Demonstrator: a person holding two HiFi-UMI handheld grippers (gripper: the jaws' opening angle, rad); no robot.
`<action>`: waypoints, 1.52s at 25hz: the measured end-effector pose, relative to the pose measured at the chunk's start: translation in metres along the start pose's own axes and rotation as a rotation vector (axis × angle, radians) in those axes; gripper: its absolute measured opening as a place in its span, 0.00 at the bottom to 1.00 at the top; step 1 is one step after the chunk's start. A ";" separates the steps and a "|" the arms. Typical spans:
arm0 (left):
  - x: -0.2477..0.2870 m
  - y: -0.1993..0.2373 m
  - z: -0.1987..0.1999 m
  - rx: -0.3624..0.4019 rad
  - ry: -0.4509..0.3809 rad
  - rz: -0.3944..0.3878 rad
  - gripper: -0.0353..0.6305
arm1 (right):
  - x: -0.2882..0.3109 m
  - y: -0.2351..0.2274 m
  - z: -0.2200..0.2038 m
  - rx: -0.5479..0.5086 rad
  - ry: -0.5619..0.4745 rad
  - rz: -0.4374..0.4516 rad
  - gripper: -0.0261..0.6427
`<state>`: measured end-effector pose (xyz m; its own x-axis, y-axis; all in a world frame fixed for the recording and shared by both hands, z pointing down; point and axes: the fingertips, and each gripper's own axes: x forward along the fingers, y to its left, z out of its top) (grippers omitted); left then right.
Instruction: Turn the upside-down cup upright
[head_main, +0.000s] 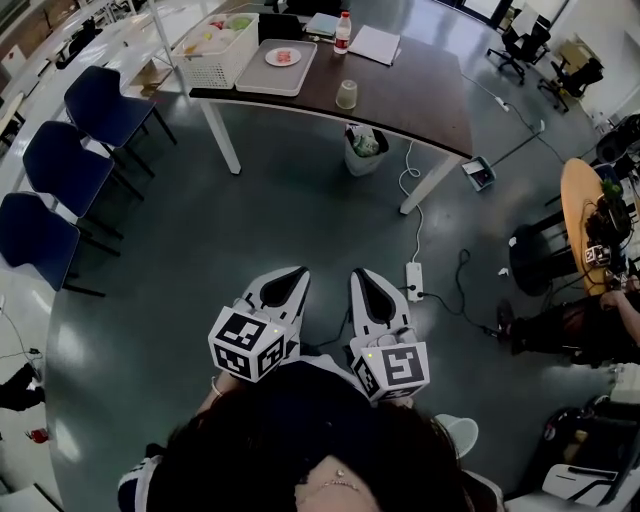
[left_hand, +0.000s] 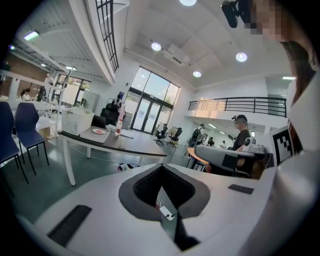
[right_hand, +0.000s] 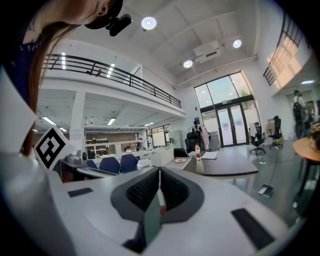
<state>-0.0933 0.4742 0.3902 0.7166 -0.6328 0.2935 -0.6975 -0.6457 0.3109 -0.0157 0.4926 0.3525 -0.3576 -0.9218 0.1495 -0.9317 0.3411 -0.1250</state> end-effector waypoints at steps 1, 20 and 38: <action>0.007 0.006 0.003 -0.002 0.000 -0.004 0.05 | 0.009 -0.003 0.001 -0.001 0.001 -0.002 0.07; 0.123 0.139 0.102 0.044 -0.017 -0.111 0.05 | 0.183 -0.052 0.045 -0.007 -0.024 -0.109 0.07; 0.261 0.202 0.145 0.043 0.012 -0.124 0.05 | 0.307 -0.155 0.072 0.015 -0.090 -0.098 0.07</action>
<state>-0.0486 0.1169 0.3989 0.7969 -0.5422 0.2664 -0.6033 -0.7364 0.3060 0.0236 0.1439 0.3467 -0.2566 -0.9638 0.0729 -0.9607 0.2460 -0.1290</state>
